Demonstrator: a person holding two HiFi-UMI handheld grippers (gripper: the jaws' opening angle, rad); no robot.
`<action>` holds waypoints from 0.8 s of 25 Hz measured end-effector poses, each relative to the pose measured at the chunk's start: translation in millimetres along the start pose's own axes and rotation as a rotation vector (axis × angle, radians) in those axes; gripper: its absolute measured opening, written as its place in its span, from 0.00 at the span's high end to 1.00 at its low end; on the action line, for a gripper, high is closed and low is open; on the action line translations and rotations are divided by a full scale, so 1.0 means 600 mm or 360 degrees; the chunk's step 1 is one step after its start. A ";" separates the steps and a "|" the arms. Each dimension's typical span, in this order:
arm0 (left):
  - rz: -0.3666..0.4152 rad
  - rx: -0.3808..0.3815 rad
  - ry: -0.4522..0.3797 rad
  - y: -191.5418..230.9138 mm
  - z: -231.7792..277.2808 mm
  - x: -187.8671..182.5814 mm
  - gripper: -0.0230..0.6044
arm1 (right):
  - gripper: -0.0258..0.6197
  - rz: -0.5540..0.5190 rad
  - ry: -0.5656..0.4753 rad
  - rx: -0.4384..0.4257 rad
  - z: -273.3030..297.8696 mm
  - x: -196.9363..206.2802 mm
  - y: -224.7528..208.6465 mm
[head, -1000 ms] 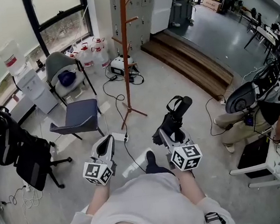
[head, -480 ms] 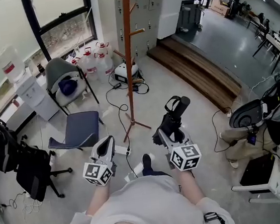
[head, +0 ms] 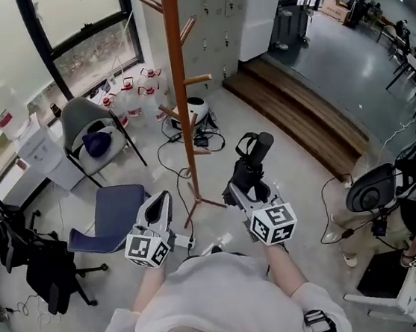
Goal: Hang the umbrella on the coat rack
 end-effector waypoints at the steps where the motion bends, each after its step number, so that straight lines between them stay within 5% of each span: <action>1: 0.0007 -0.0001 0.0004 0.011 0.012 -0.003 0.95 | 0.58 -0.0003 0.0000 -0.0001 0.019 -0.009 -0.007; 10: -0.0021 0.0008 0.0077 0.135 0.054 -0.008 0.95 | 0.58 -0.0010 0.0002 0.0011 0.130 -0.054 -0.005; 20: -0.0001 0.0101 0.0069 0.175 0.095 -0.022 0.95 | 0.58 -0.0062 -0.0017 -0.0009 0.181 -0.102 -0.010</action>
Point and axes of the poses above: the fingertips, and each gripper's own axes: z forward along the fingers, y to its left, x out of its underside, the point moved 3 cm from there along -z, backward along the fingers, and after that the axes turned 5 degrees about y, right-handed, at the moved point
